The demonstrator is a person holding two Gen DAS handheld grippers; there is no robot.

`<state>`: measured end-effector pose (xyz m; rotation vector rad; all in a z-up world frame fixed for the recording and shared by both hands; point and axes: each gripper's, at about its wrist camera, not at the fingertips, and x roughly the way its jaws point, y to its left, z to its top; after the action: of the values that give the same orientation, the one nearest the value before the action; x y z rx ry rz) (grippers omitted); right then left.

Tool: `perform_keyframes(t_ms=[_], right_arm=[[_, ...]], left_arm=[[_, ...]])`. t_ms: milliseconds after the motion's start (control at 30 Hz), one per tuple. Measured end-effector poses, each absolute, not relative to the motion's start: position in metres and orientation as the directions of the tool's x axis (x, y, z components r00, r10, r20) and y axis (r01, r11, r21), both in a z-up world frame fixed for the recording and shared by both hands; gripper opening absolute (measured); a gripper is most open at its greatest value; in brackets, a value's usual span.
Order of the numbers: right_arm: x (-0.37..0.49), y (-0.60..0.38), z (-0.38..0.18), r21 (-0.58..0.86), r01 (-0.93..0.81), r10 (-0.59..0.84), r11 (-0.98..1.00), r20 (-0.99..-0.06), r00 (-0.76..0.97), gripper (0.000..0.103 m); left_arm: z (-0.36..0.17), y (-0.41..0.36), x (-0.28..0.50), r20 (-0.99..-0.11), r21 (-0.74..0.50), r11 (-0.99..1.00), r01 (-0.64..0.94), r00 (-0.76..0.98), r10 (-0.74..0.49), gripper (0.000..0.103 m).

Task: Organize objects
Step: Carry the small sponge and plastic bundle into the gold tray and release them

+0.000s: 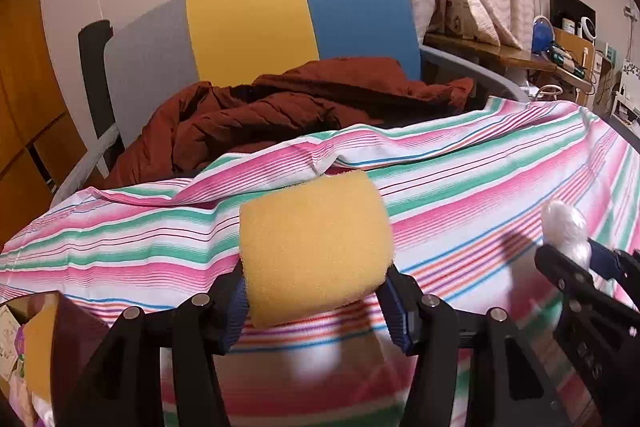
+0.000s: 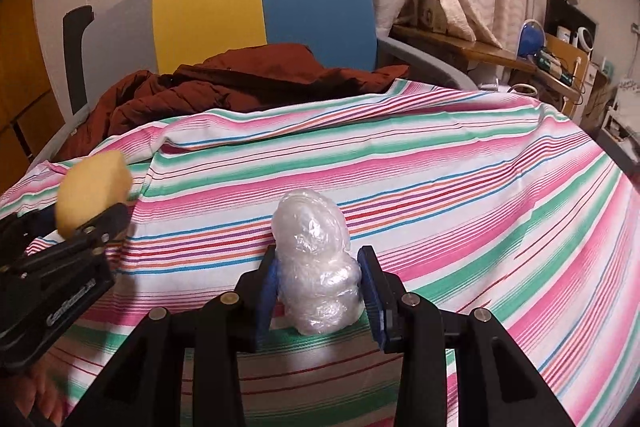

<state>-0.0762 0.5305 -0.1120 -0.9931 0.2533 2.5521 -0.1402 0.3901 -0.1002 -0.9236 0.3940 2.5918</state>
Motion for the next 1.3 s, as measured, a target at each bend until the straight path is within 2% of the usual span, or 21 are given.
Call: perform_keyframes(t_ms=[200, 367, 500, 767, 1300], right_arm=[[-0.07, 0.53, -0.106, 0.012, -0.443, 0.329, -0.897, -0.65, -0.685, 0.039], [-0.058, 0.529, -0.095, 0.024, -0.45, 0.347, -0.893, -0.602, -0.719, 0.039], [-0.053, 0.526, -0.094, 0.043, -0.443, 0.32, -0.895, -0.63, -0.707, 0.039], [-0.018, 0.498, -0.083, 0.045, -0.394, 0.273, -0.918, -0.647, -0.712, 0.039], [0.042, 0.424, -0.053, 0.146, -0.344, 0.175, -0.928, -0.643, -0.746, 0.04]], left_arm=[[-0.094, 0.383, -0.113, -0.626, 0.153, -0.879, -0.452, -0.733, 0.267, 0.057], [-0.086, 0.374, -0.09, -0.634, 0.117, -0.866, -0.486, -0.708, 0.311, 0.057], [-0.076, 0.361, -0.07, -0.643, 0.056, -0.862, -0.504, -0.679, 0.355, 0.057], [-0.056, 0.342, -0.018, -0.627, 0.014, -0.819, -0.574, -0.643, 0.44, 0.057], [-0.03, 0.263, 0.042, -0.609, 0.012, -0.82, -0.572, -0.655, 0.448, 0.057]])
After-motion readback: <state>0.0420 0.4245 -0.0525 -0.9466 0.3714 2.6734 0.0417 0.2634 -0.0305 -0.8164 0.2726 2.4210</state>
